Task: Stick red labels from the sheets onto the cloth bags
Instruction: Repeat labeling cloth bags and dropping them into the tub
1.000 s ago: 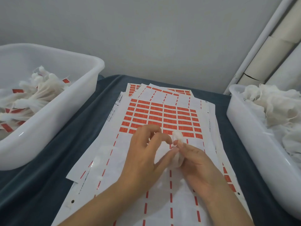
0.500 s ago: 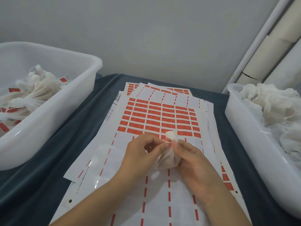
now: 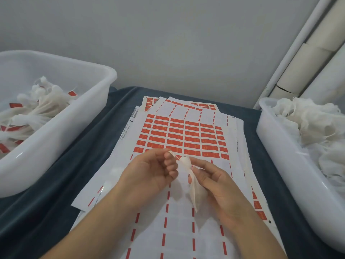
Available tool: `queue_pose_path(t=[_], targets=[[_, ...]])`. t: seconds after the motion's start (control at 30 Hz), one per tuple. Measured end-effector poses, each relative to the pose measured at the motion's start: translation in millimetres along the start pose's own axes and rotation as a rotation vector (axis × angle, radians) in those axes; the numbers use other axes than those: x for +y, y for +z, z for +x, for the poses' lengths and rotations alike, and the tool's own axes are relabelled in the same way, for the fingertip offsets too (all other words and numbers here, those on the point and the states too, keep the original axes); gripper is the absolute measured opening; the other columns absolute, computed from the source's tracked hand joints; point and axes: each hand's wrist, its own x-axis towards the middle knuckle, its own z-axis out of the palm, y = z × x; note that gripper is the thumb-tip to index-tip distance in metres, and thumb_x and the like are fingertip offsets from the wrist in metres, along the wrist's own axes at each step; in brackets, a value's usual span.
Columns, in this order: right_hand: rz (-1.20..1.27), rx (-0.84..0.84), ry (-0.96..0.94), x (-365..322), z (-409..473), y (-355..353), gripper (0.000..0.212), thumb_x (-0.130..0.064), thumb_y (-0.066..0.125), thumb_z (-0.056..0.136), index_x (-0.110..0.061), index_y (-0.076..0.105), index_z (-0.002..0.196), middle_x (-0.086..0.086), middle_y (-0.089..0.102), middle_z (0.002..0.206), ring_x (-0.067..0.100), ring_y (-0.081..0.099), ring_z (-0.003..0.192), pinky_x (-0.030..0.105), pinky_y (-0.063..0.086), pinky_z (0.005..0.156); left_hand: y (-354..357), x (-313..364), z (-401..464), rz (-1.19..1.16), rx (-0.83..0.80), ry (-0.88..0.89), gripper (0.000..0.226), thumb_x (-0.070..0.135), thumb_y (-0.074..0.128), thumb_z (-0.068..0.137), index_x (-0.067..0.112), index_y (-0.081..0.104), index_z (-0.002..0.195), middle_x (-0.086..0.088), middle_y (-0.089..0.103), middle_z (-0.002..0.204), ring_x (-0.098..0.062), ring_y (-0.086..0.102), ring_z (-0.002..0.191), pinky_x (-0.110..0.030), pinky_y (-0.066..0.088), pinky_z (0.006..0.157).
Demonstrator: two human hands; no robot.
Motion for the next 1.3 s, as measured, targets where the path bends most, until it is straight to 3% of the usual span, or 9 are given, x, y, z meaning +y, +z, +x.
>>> queue_pose_path(t=[0.23, 0.4, 0.57, 0.7, 0.83, 0.93, 1.03, 1.13, 1.3], targets=[[-0.119, -0.039, -0.030, -1.2, -0.1, 2.9, 0.036, -0.042, 0.059, 0.068, -0.046, 0.062, 0.104, -0.004, 0.069, 0.087, -0.005, 0.060, 0.080, 0.004, 0.045, 0.060, -2.1, -0.2, 2.5, -0.015, 0.048, 0.202, 0.007, 0.011, 0.065, 0.066, 0.010, 0.063, 0.060, -0.007, 0.052, 0.058, -0.016, 0.052, 0.048, -0.025, 0.050, 0.052], [-0.097, 0.019, -0.072, 0.0, -1.6, -0.1, 0.033, -0.047, 0.057, 0.068, -0.041, 0.066, 0.099, -0.029, 0.067, 0.089, -0.011, 0.060, 0.085, 0.008, 0.049, 0.062, 5.5, 1.0, 5.1, 0.419, 0.104, 0.247, 0.031, 0.021, 0.048, 0.093, 0.022, 0.068, 0.069, 0.000, 0.073, 0.080, -0.016, 0.071, 0.076, -0.026, 0.055, 0.068], [-0.325, 0.157, -0.192, 6.0, 4.4, 6.1, 0.031, -0.056, 0.048, 0.075, -0.045, 0.056, 0.103, -0.037, 0.056, 0.107, -0.014, 0.055, 0.100, 0.000, 0.042, 0.074, 2.1, 24.6, -7.9, 0.556, 0.317, 0.391, 0.025, 0.028, 0.039, 0.098, 0.014, 0.053, 0.082, 0.003, 0.049, 0.047, -0.009, 0.043, 0.038, -0.016, 0.043, 0.044], [-0.690, 0.029, -0.182, 18.4, 7.6, 8.1, 0.034, -0.067, 0.041, 0.078, -0.070, 0.030, 0.111, -0.055, 0.011, 0.123, -0.025, 0.017, 0.116, 0.023, 0.015, 0.106, -15.7, 43.9, -3.4, 1.160, 0.816, 0.554, 0.029, 0.048, 0.051, 0.088, 0.028, 0.039, 0.106, 0.005, 0.056, 0.095, -0.020, 0.052, 0.068, -0.033, 0.049, 0.065], [-0.913, -0.030, -0.169, 22.9, 10.7, 5.9, 0.058, -0.075, 0.037, 0.072, -0.070, 0.006, 0.121, -0.045, -0.010, 0.136, -0.004, -0.001, 0.140, 0.036, 0.004, 0.115, -35.2, 45.4, -0.2, 1.792, 0.897, 0.240, 0.053, 0.051, 0.049, 0.088, 0.024, 0.040, 0.133, -0.001, 0.055, 0.126, -0.013, 0.049, 0.081, -0.027, 0.043, 0.062], [-0.975, -0.019, -0.136, 23.1, 11.0, 5.9, 0.067, -0.076, 0.039, 0.069, -0.069, -0.004, 0.119, -0.042, -0.017, 0.136, 0.003, -0.007, 0.143, 0.038, 0.000, 0.114, -34.9, 44.9, 2.4, 1.726, 0.841, 0.175, 0.053, 0.044, 0.052, 0.090, 0.021, 0.040, 0.137, -0.001, 0.050, 0.134, -0.017, 0.052, 0.093, -0.028, 0.044, 0.072], [-0.964, -0.006, -0.111, 23.0, 10.7, 5.0, 0.066, -0.075, 0.042, 0.066, -0.073, -0.004, 0.114, -0.042, -0.015, 0.136, 0.005, -0.006, 0.143, 0.039, 0.002, 0.114, -28.5, 57.6, 0.1, 1.162, 0.721, 0.134, 0.058, 0.028, 0.063, 0.086, 0.018, 0.038, 0.138, -0.006, 0.055, 0.124, -0.020, 0.051, 0.076, -0.036, 0.048, 0.088], [-0.883, 0.008, -0.071, 20.3, 11.1, 5.2, 0.063, -0.074, 0.048, 0.065, -0.079, 0.000, 0.106, -0.038, -0.001, 0.146, 0.006, 0.001, 0.144, 0.041, 0.009, 0.115, -27.8, 66.0, -5.3, 0.918, 0.664, 0.097, 0.051, 0.020, 0.068, 0.082, 0.017, 0.050, 0.130, -0.008, 0.060, 0.080, -0.013, 0.028, 0.046, -0.023, 0.044, 0.058], [-0.801, 0.017, -0.004, 6.0, 16.2, -7.4, 0.051, -0.063, 0.055, 0.066, -0.067, 0.024, 0.106, -0.026, 0.020, 0.149, 0.009, 0.022, 0.140, 0.036, 0.026, 0.110, -30.3, 67.5, -7.4, 0.897, 0.582, 0.060, 0.014, 0.022, 0.073, 0.076, 0.020, 0.062, 0.085, -0.001, 0.071, 0.079, -0.017, 0.059, 0.048, -0.026, 0.048, 0.056]])
